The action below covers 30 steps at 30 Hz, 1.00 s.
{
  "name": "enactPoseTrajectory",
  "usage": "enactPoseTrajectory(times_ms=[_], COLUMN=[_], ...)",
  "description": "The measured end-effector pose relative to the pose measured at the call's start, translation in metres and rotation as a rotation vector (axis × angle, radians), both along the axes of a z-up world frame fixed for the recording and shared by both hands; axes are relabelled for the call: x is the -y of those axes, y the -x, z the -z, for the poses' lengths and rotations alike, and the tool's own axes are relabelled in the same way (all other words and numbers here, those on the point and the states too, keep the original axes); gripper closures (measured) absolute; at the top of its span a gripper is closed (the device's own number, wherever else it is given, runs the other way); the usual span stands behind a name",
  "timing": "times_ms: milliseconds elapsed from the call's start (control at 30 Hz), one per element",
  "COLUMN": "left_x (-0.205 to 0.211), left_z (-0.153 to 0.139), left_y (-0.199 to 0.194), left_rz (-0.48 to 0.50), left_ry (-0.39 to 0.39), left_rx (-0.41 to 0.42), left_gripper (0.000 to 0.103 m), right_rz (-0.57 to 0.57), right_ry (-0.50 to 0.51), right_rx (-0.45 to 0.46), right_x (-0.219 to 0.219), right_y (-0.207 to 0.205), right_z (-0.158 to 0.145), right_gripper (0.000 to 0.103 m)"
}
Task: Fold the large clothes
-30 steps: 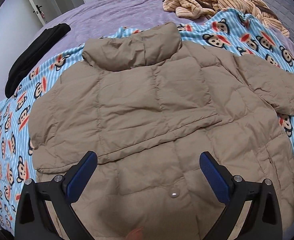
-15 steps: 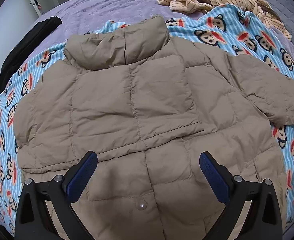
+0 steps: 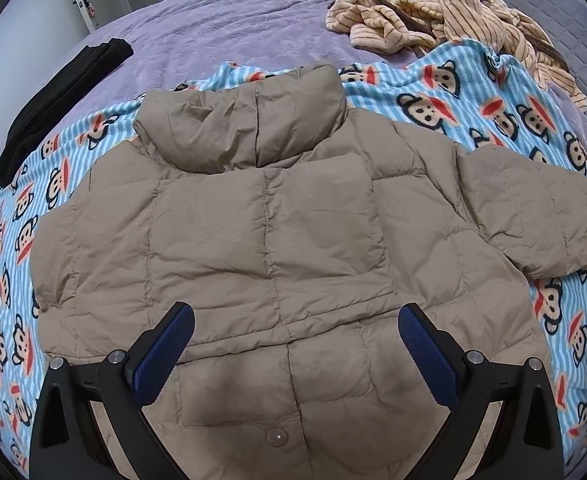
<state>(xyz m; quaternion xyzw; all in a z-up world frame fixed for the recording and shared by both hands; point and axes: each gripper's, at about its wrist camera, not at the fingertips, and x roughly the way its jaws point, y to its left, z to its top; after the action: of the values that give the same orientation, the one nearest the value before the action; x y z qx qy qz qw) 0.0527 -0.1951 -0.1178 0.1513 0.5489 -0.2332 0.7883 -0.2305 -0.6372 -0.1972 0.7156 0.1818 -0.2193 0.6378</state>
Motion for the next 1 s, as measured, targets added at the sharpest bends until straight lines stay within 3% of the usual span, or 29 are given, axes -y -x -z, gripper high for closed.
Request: enactPoseTrajectory(times_ms=[33, 200, 367, 533, 667, 800, 1000], left_x=[-0.002, -0.020, -0.048, -0.080, -0.105, -0.129, -0.152], left_z=[0.000, -0.004, -0.008, -0.005, 0.001, 0.006, 0.017], left_y=[-0.003, -0.019, -0.033, -0.046, -0.055, -0.064, -0.071], left_rz=[-0.005, -0.043, -0.093, -0.134, -0.172, -0.224, -0.249], left_ry=[0.003, 0.023, 0.023, 0.018, 0.018, 0.015, 0.015], left_rx=[-0.002, -0.008, 0.018, 0.021, 0.013, 0.012, 0.003], left_gripper=[0.001, 0.001, 0.001, 0.001, 0.001, 0.001, 0.001], right_rz=[-0.016, -0.101, -0.270, -0.527, -0.747, -0.938, -1.050], right_ry=[-0.014, 0.063, 0.162, 0.353, 0.484, 0.552, 0.471], right_rx=[0.024, 0.112, 0.175, 0.186, 0.176, 0.105, -0.059], right_x=[0.001, -0.011, -0.049, -0.120, -0.196, -0.277, -0.342], right_y=[-0.006, -0.040, -0.104, -0.187, -0.242, -0.279, -0.297], right_z=[0.000, -0.028, -0.070, -0.119, -0.138, -0.123, -0.042], right_gripper=[0.099, 0.099, 0.099, 0.098, 0.098, 0.098, 0.098])
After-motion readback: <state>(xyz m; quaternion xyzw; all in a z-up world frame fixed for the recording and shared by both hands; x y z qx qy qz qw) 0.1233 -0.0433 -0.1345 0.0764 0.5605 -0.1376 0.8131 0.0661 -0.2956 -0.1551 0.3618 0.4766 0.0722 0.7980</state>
